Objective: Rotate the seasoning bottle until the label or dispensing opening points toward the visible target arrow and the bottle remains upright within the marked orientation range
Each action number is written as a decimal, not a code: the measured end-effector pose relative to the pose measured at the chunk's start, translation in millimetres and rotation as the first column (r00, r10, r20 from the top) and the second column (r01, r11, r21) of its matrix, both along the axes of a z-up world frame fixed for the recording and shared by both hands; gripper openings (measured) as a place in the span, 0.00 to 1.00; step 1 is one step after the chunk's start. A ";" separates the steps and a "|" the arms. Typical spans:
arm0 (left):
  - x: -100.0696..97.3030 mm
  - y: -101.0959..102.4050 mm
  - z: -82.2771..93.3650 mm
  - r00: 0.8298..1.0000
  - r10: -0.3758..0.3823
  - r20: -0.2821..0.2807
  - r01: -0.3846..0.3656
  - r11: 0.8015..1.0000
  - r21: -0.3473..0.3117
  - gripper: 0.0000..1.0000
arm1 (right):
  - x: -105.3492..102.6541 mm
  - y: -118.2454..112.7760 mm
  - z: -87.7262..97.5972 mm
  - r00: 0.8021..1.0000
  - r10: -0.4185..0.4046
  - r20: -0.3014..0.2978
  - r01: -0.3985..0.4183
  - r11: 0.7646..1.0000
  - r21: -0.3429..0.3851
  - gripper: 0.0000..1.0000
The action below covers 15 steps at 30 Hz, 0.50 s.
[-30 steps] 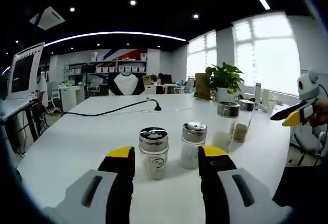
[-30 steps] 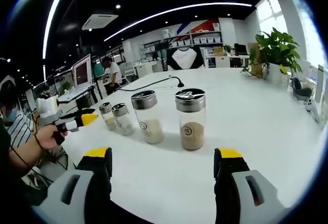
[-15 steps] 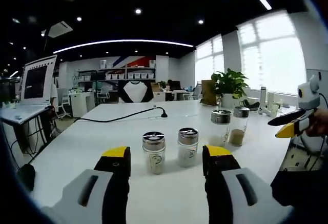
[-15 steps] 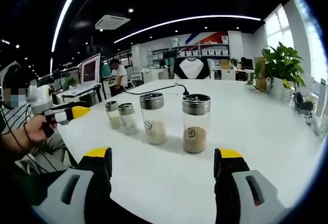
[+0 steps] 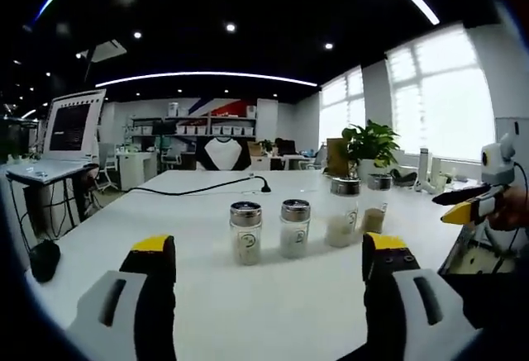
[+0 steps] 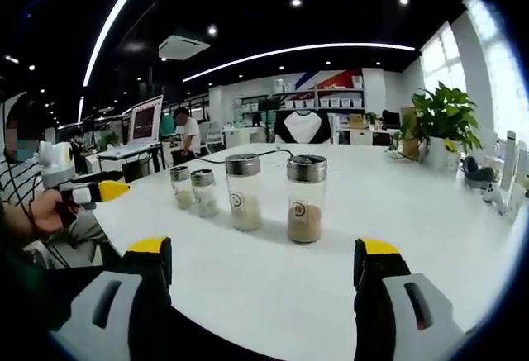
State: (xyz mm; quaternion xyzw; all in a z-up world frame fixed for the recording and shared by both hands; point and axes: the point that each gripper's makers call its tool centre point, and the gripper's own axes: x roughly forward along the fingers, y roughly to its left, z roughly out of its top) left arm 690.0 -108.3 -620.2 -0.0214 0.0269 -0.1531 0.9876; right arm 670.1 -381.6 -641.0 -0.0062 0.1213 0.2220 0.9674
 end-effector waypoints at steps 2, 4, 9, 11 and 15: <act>-4.2 -1.7 3.2 1.000 -0.002 0.012 0.002 1.000 -0.011 1.00 | -2.2 -1.4 2.2 1.000 -0.011 0.008 0.011 1.000 0.000 0.98; -7.0 -4.3 6.7 1.000 -0.007 0.026 0.008 1.000 -0.012 1.00 | -2.5 -5.7 7.0 0.999 -0.045 0.030 0.045 0.999 0.019 0.99; -11.1 -9.0 3.6 1.000 -0.011 0.005 0.011 1.000 0.015 1.00 | -5.6 -5.5 4.6 0.998 -0.055 0.006 0.055 0.998 0.043 0.99; -13.3 -10.5 2.2 1.000 -0.013 -0.003 0.013 1.000 0.006 1.00 | -8.2 -6.4 0.1 0.998 -0.059 -0.016 0.059 0.998 0.026 0.99; -17.4 -13.3 0.8 1.000 -0.020 -0.011 0.020 1.000 0.013 1.00 | -10.5 -9.1 -2.6 0.997 -0.071 -0.036 0.073 0.996 0.044 0.99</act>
